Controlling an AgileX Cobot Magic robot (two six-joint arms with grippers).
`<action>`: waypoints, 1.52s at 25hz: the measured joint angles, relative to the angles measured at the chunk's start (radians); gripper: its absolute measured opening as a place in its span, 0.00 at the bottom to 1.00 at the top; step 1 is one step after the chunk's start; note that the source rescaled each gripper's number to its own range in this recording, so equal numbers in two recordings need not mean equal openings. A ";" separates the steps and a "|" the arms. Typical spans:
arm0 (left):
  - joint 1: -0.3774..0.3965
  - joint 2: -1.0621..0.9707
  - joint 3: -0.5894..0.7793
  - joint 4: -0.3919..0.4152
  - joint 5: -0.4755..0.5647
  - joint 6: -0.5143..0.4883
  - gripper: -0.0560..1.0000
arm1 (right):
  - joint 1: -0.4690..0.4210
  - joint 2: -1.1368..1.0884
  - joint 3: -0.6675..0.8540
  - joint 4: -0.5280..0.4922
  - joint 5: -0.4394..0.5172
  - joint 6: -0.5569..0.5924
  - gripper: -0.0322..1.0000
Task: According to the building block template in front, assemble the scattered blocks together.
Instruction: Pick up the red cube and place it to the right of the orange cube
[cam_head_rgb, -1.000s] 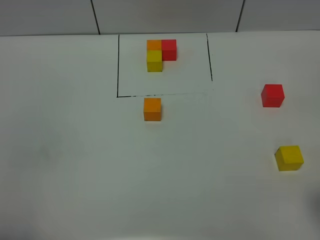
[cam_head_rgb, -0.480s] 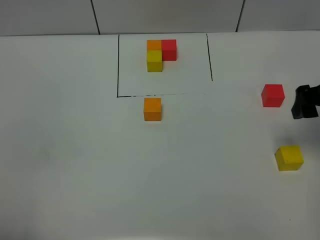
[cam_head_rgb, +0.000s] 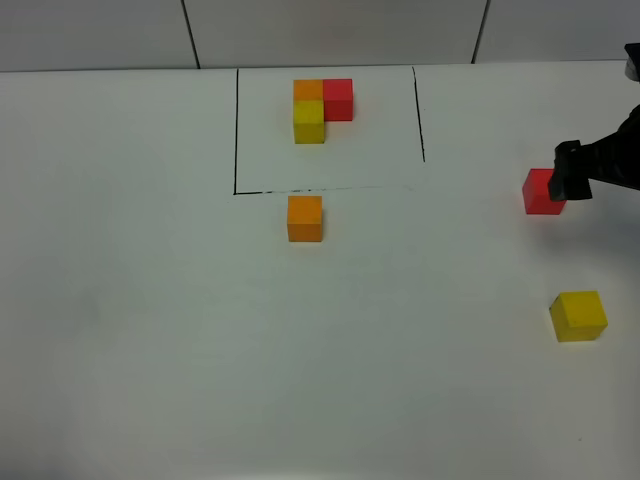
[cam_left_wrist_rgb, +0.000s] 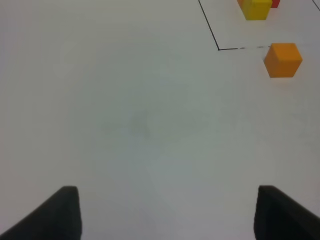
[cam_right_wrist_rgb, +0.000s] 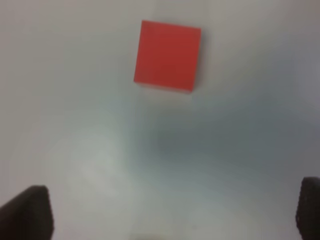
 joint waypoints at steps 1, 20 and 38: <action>0.000 0.000 0.000 0.000 0.000 0.000 0.62 | 0.000 0.004 0.000 0.002 -0.013 0.000 1.00; 0.000 0.000 0.000 0.000 0.000 0.000 0.62 | 0.002 0.229 -0.139 0.006 -0.059 0.022 1.00; 0.000 0.000 0.000 0.000 0.000 0.000 0.62 | 0.002 0.474 -0.302 0.007 -0.018 0.022 0.87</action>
